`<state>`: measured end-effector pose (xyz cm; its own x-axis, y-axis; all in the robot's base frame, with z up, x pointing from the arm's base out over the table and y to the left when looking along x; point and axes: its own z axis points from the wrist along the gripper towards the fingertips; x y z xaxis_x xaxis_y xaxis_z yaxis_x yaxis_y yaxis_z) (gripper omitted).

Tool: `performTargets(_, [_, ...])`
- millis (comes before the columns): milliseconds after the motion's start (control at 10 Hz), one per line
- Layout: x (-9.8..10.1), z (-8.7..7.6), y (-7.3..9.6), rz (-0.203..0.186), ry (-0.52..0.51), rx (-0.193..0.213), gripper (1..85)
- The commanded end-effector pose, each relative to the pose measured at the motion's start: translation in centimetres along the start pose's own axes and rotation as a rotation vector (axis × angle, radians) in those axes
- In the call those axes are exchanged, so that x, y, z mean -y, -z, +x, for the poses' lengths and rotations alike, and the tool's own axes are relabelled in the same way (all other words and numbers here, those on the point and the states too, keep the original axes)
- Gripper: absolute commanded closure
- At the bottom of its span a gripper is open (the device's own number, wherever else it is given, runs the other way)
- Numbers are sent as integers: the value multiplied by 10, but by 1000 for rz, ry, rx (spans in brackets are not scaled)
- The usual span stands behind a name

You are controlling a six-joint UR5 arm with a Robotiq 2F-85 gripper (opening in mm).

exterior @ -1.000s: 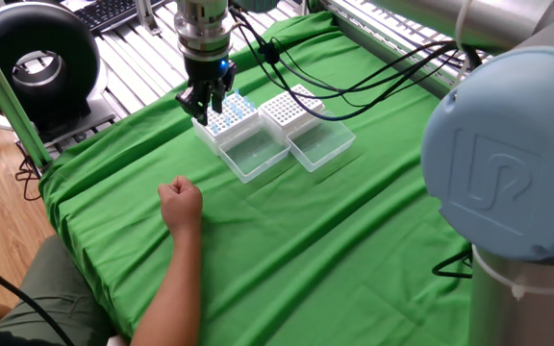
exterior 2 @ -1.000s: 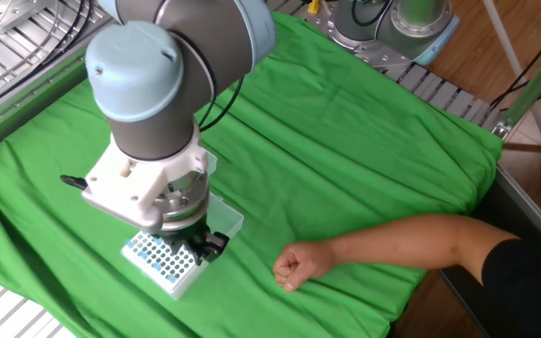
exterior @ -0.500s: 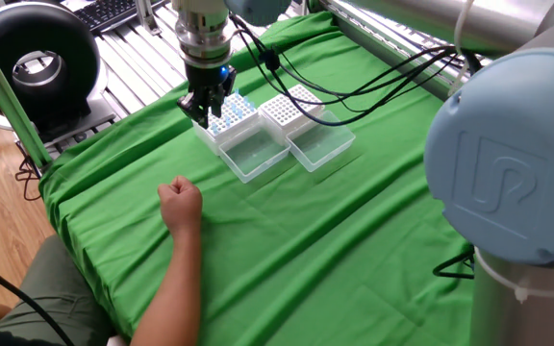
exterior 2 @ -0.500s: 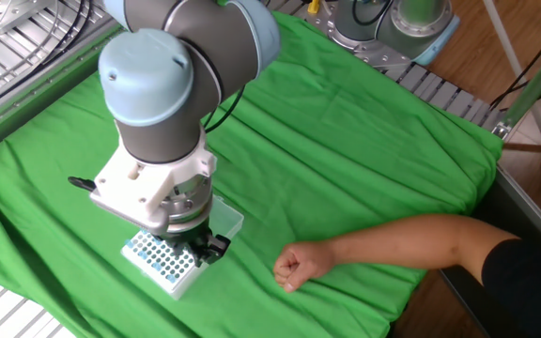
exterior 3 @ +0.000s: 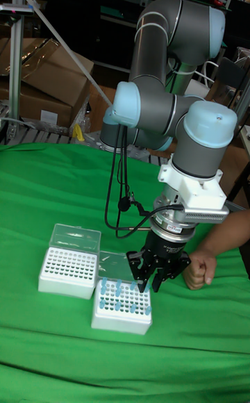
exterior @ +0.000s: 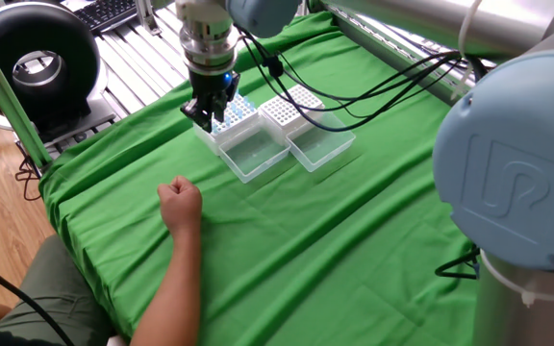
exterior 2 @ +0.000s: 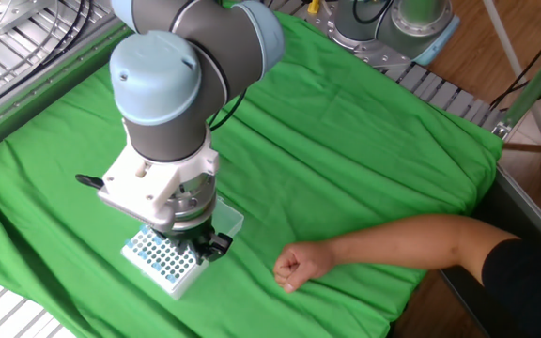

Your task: Insert a medium pipette tip into the holder for medium pipette tips

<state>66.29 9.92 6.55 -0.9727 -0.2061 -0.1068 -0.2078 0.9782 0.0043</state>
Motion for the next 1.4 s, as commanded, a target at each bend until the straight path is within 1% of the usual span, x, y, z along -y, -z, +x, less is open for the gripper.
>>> performTargets(0, [-3, 4, -4, -9, -18, 3, 530])
performTargets(300, [-2, 8, -7, -9, -16, 2, 543])
performTargets(500, [-2, 10, -6, -8, -35, -9, 653])
performTargets(800, [-1, 8, -5, 1, -66, -9, 817])
performTargets(900, [-1, 8, -4, 5, -75, -11, 847])
performTargets(1100, [-4, 9, 5, 2, -84, -29, 847])
performTargets(1300, [-3, 11, 16, 1, -83, -48, 847])
